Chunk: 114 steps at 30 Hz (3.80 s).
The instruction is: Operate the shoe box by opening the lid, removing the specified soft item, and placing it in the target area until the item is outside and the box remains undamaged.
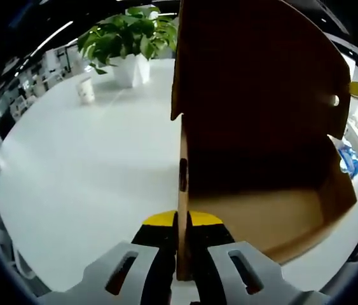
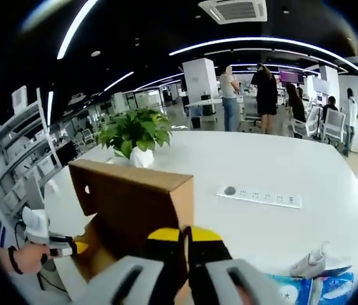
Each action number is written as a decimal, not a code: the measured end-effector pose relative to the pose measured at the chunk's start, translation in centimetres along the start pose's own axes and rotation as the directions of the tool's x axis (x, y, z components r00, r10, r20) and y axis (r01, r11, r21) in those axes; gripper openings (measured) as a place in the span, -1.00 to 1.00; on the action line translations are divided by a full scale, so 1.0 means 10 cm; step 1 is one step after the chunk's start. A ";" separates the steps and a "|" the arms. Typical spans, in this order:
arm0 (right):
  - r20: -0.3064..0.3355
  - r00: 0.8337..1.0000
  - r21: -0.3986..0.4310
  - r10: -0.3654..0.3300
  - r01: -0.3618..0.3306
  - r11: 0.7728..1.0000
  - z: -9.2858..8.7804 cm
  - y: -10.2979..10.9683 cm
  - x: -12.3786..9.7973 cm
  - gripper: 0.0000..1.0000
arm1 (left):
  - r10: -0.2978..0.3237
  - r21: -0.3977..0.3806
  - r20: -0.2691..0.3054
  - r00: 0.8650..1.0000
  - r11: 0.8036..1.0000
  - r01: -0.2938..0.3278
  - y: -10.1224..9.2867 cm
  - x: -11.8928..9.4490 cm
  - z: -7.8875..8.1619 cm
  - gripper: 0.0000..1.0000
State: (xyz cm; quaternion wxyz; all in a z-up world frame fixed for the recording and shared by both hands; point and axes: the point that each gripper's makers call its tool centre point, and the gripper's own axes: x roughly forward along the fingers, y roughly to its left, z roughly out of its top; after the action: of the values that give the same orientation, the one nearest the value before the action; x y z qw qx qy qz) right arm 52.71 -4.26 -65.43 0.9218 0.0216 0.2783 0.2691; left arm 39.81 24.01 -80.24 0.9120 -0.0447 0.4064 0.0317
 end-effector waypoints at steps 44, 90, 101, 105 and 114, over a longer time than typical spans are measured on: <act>0.086 0.992 -0.083 -0.090 0.097 0.992 -0.33 0.11 -0.31 -1.00 | -0.034 -0.034 0.019 0.999 0.999 0.034 -0.08 0.05 0.07 -0.93; 0.056 0.991 -0.112 -0.123 0.129 0.985 -0.86 0.18 -0.43 -1.00 | -0.255 0.026 0.042 0.966 0.967 0.254 -0.17 0.05 0.07 -0.71; 0.058 0.992 -0.105 -0.116 0.121 0.987 -0.96 0.19 -0.41 -1.00 | -0.285 0.046 0.041 0.958 0.958 0.283 -0.18 0.03 0.05 -0.66; 0.062 0.991 -0.105 -0.116 0.122 0.987 -0.98 0.21 -0.42 -1.00 | -0.287 0.052 0.037 0.957 0.957 0.284 -0.17 0.03 0.05 -0.65; 0.017 0.995 -0.067 -0.095 0.096 0.993 -1.26 0.23 -0.45 -1.00 | -0.299 0.050 0.040 0.953 0.954 0.297 -0.15 0.00 0.04 -0.65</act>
State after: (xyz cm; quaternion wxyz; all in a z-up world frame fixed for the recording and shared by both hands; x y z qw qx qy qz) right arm 41.82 -5.93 -73.36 0.9357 -0.0211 0.2635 0.2337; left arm 40.26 22.53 -79.93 0.9165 -0.0852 0.3739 -0.1139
